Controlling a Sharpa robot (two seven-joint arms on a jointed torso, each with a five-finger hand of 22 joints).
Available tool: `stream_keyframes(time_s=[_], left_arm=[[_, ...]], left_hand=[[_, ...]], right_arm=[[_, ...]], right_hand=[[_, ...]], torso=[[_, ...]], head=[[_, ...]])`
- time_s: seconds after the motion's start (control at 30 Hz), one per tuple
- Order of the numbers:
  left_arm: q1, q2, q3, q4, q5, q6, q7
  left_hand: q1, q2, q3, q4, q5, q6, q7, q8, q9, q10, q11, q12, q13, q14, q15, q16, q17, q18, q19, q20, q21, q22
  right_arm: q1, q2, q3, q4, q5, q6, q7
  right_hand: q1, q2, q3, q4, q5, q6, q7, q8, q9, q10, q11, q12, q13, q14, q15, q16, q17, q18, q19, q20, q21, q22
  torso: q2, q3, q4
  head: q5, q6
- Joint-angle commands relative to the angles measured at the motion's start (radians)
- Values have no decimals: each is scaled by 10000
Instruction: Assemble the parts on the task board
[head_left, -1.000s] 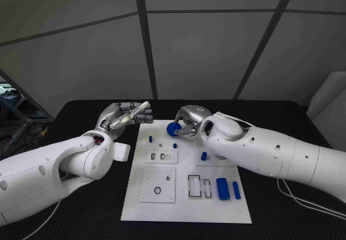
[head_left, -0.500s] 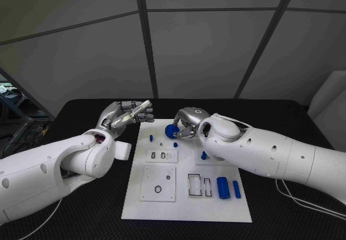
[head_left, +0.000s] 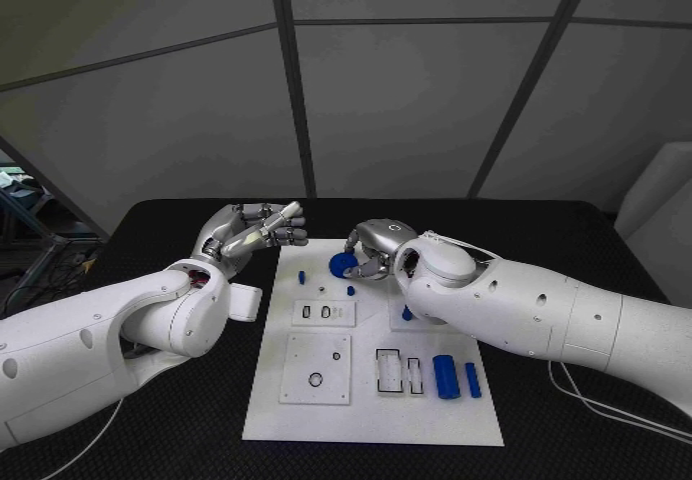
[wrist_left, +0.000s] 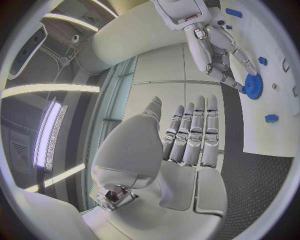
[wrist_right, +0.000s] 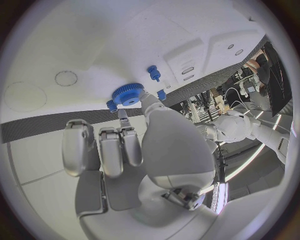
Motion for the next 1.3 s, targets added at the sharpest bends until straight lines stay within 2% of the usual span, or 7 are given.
stream_keyframes(time_s=[0.03, 0.33, 0.5, 0.6, 0.9, 1.13, 1.3], left_arm=[[12, 5, 7, 2, -67, 142, 4], [12, -9, 7, -1, -67, 148, -3], [11, -39, 7, -20, -67, 151, 3], [11, -66, 7, -29, -67, 152, 6], [11, -116, 5, -77, -67, 151, 11], [8, -57, 5, -174, -67, 185, 16], [3, -14, 4, -233, -67, 199, 14]], left_hand=[[19, 49, -24, -23, -19, 30, 47, -43, -6, 25, 72, -60, -4, -3, 72, -35, 10, -194, -3, 26, 65, 11], [21, 50, -28, -28, -20, 30, 49, -51, -7, 24, 74, -70, -4, -4, 74, -46, 15, -194, -7, 27, 66, 11], [21, 50, -28, -28, -20, 30, 49, -51, -7, 24, 74, -70, -4, -4, 74, -46, 15, -194, -7, 27, 66, 11], [21, 50, -28, -28, -20, 30, 49, -51, -7, 24, 74, -70, -4, -4, 74, -46, 15, -194, -7, 27, 66, 11], [29, 53, -28, -35, -19, 34, 47, -55, -6, 29, 73, -76, -3, -4, 75, -56, 20, -194, -10, 27, 66, 11], [44, 65, -29, -50, -18, 67, 41, -56, -1, 74, 63, -76, 5, 10, 70, -74, 38, -192, -14, 27, 70, 11], [44, 65, -29, -50, -18, 67, 41, -56, -1, 74, 63, -76, 5, 10, 70, -74, 38, -192, -14, 27, 70, 11]], right_arm=[[28, 7, 6, -11, 42, -30, -44], [12, -354, 8, 364, 129, -610, 126], [0, -1202, 16, 1063, 912, -1713, 850], [2, -1970, 54, 1537, 1894, -1928, 1554], [9, -4011, 188, 1961, 4886, -1127, 3746], [3, -4577, 197, 1502, 5625, -665, 4435], [-2, -4585, 196, 1153, 5646, -438, 4500]], right_hand=[[-129, 14, -25, 80, -58, -26, 26, -18, 22, 647, 83, -52, 2023, 1058, 81, 46, 2634, -121, -12, 90, 31, 211], [-217, 6, -52, 155, 22, 77, 32, 42, 47, 664, 92, -28, 2050, 1058, 94, 46, 2634, -124, -2, 108, 41, 233], [-223, 37, -30, 191, 229, 247, 13, 134, 75, 644, 81, -58, 2021, 1058, 83, 46, 2634, -105, -55, 110, 2, 150], [-103, 100, 39, 119, 365, 458, -8, 237, 103, 593, 61, -128, 1952, 1058, 57, 46, 2634, -70, -156, 92, -77, -12], [589, -12, 211, -455, 381, 791, -119, 288, 77, 244, -52, -590, 1510, 944, -31, -114, 2172, 84, -647, 13, -486, -780], [793, -181, 189, -688, 508, 701, -191, 157, 20, 124, -121, -750, 1371, 917, -94, -166, 2056, 124, -779, -42, -617, -988], [833, -218, 156, -755, 576, 489, -121, 8, -9, 97, -73, -787, 1341, 924, -72, -162, 2077, 124, -787, -40, -640, -1010]], torso=[[4, 4, -3], [-3, 21, -13], [-17, 29, -50], [-22, 27, -69], [-46, 103, -267], [-36, 147, -283], [-26, 121, -270]], head=[[-3, -5], [1, 30], [0, 63], [-9, 99], [-96, 173], [-181, 224], [-232, 220]])
